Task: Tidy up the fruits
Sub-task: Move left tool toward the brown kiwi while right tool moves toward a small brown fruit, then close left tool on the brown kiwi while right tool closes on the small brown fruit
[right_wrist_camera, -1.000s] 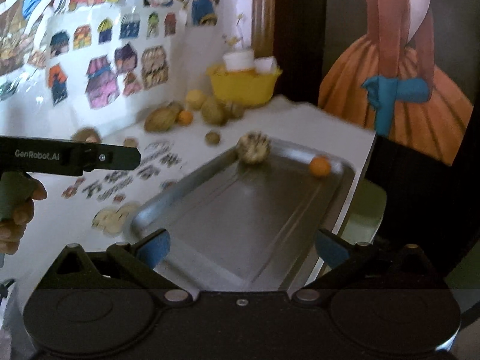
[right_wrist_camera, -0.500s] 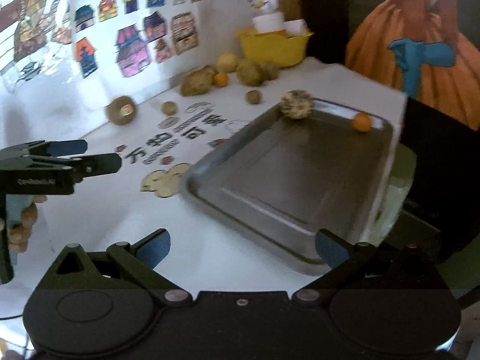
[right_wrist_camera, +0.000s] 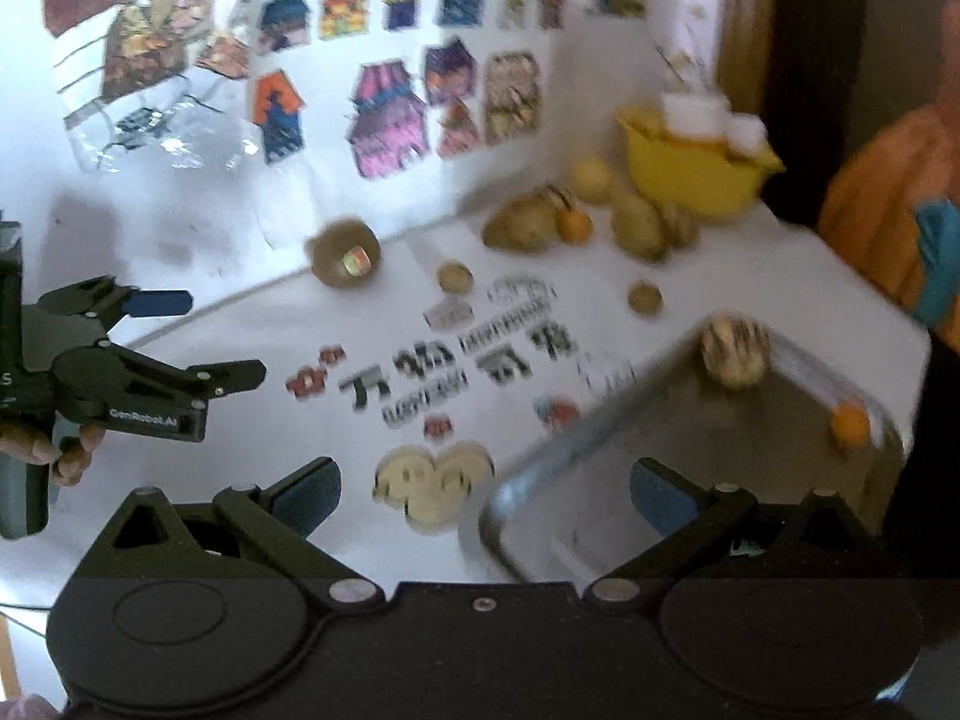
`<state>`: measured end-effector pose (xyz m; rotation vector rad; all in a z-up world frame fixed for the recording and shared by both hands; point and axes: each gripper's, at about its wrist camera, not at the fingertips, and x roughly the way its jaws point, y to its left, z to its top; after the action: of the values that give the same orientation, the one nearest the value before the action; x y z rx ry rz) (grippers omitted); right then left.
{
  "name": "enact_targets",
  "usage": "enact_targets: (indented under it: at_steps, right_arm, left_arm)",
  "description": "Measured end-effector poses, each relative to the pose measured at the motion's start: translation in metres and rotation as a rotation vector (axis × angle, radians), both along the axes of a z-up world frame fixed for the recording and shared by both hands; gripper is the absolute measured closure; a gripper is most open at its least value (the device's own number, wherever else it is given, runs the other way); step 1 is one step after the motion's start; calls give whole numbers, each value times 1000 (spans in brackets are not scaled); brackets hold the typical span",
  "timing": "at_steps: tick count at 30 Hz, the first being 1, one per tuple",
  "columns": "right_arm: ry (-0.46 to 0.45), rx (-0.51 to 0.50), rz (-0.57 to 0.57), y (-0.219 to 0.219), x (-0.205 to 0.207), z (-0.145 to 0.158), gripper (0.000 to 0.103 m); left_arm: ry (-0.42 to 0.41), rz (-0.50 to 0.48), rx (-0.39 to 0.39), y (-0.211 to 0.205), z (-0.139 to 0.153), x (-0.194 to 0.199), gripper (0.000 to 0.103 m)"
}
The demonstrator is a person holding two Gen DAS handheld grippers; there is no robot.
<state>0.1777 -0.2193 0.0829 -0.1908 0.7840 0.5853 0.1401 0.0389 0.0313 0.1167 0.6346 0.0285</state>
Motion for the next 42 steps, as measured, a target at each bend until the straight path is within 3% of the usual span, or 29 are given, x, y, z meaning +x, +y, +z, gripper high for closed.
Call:
enact_targets:
  at_steps: [10,17,22,30,42]
  right_arm:
    - [-170,-50,175,29,50,-1,1]
    - [-222,-147,319,48,82,-31,1]
    - [-215,-159,350,58,104,-49,2]
    - [-190,-162,383,81,146,-64,15]
    - [-181,-160,436,108,170,-84,29]
  left_arm:
    - [-42,51,10,9,-3,39,0]
    - [-56,71,-22,13,-4,69,0]
    - [-49,99,-73,19,-10,87,0]
    - [-51,183,-109,13,-22,103,1]
    - [-39,263,-223,20,-30,123,15]
